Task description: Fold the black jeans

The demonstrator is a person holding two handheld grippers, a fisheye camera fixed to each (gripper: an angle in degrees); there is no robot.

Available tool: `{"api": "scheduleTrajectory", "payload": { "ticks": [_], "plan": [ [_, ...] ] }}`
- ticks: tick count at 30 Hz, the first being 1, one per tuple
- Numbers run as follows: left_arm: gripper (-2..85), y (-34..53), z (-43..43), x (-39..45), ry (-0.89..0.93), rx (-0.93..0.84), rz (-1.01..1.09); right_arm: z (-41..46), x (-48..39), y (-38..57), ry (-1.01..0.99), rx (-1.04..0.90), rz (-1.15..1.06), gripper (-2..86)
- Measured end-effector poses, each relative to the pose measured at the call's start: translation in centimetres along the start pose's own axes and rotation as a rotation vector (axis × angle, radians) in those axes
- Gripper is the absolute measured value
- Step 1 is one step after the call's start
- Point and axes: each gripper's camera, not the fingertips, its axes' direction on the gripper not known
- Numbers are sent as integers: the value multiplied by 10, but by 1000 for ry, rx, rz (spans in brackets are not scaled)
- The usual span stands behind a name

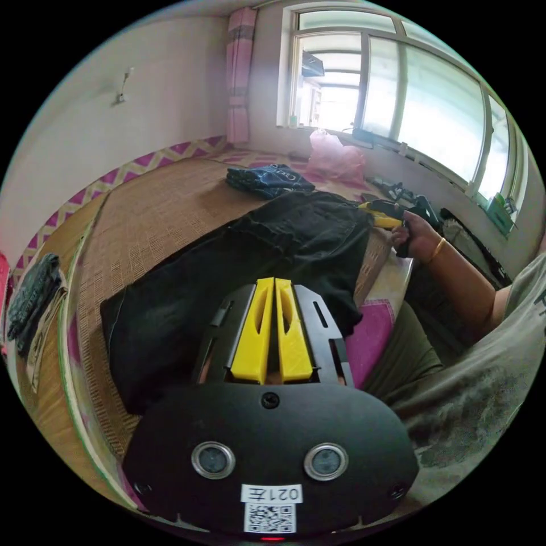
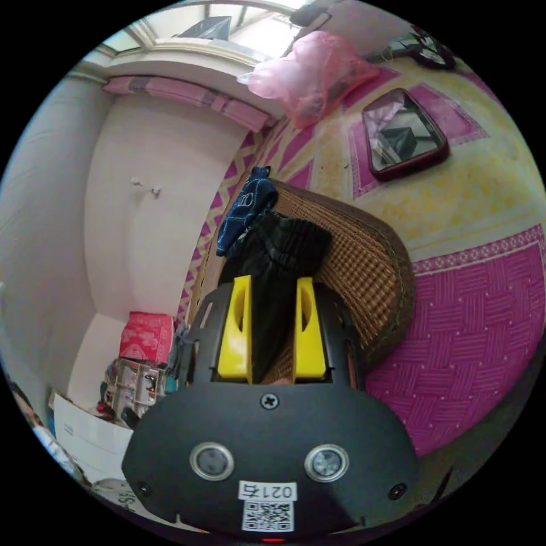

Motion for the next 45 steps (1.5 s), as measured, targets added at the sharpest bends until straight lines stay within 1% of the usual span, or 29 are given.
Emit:
{"api": "scheduleTrajectory", "payload": {
  "ticks": [2,3,6,8,9,10,11,12,14,15,17,18,19,20,22,26,27,29,31,32,34,36,38,39,40,42,43,44,45],
  "plan": [
    [-9,16,-11,-11,-22,6,-28,1,6,8,-73,31,51,54],
    [-9,21,-14,-14,-25,8,-39,-1,-1,11,-82,45,31,44],
    [-9,42,-29,-33,-28,2,-86,-12,-96,40,-2,99,-252,16],
    [-10,59,-40,-48,-43,-3,-126,-4,-196,90,28,114,-553,7],
    [-10,63,-43,-52,-45,-3,-135,1,-221,107,32,114,-627,6],
    [-10,71,-49,-59,-48,1,-149,15,-268,143,35,100,-771,3],
    [-10,79,-55,-66,-55,8,-161,33,-309,185,29,74,-901,1],
    [-10,83,-57,-69,-60,13,-168,44,-326,208,22,54,-959,0],
    [-10,100,-67,-83,-72,27,-198,102,-378,307,-4,-68,-1180,-3],
    [-10,105,-68,-87,-75,30,-206,119,-386,333,-4,-100,-1228,-3],
    [-10,124,-74,-102,-81,28,-245,193,-394,434,17,-254,-1385,-6],
    [-10,128,-75,-106,-80,26,-255,213,-390,458,29,-298,-1420,-6],
    [-10,138,-76,-114,-78,19,-276,253,-376,503,68,-407,-1473,-8],
    [-10,148,-77,-122,-77,5,-291,288,-356,539,114,-525,-1495,-8],
    [-10,162,-80,-134,-87,-13,-312,309,-330,568,126,-605,-1485,-9],
    [-9,186,-88,-164,-112,-17,-363,272,-332,592,127,-455,-1525,-9],
    [-9,187,-89,-169,-111,-10,-369,269,-333,597,123,-449,-1535,-9],
    [-9,189,-91,-189,-116,33,-390,272,-326,621,106,-492,-1579,-9],
    [-9,188,-92,-204,-115,72,-408,286,-311,636,121,-568,-1578,-8],
    [-9,187,-91,-214,-117,91,-417,287,-303,638,111,-567,-1563,-7],
    [-7,183,-88,-229,-126,107,-423,283,-301,633,86,-569,-1531,-2],
    [-3,178,-84,-246,-130,120,-429,283,-302,630,74,-611,-1529,10],
    [12,169,-79,-274,-138,137,-448,276,-305,627,50,-687,-1578,49],
    [31,167,-78,-282,-133,144,-455,273,-307,624,45,-719,-1578,63],
    [67,162,-75,-299,-105,157,-465,265,-312,614,40,-775,-1561,83],
    [107,156,-67,-327,-30,159,-498,250,-318,582,51,-807,-1473,107],
    [123,152,-61,-347,22,163,-518,236,-321,550,37,-793,-1392,121],
    [138,149,-55,-365,70,166,-537,220,-321,514,42,-734,-1322,134],
    [145,147,-51,-375,92,163,-547,212,-321,496,53,-699,-1299,135]
  ]
}}
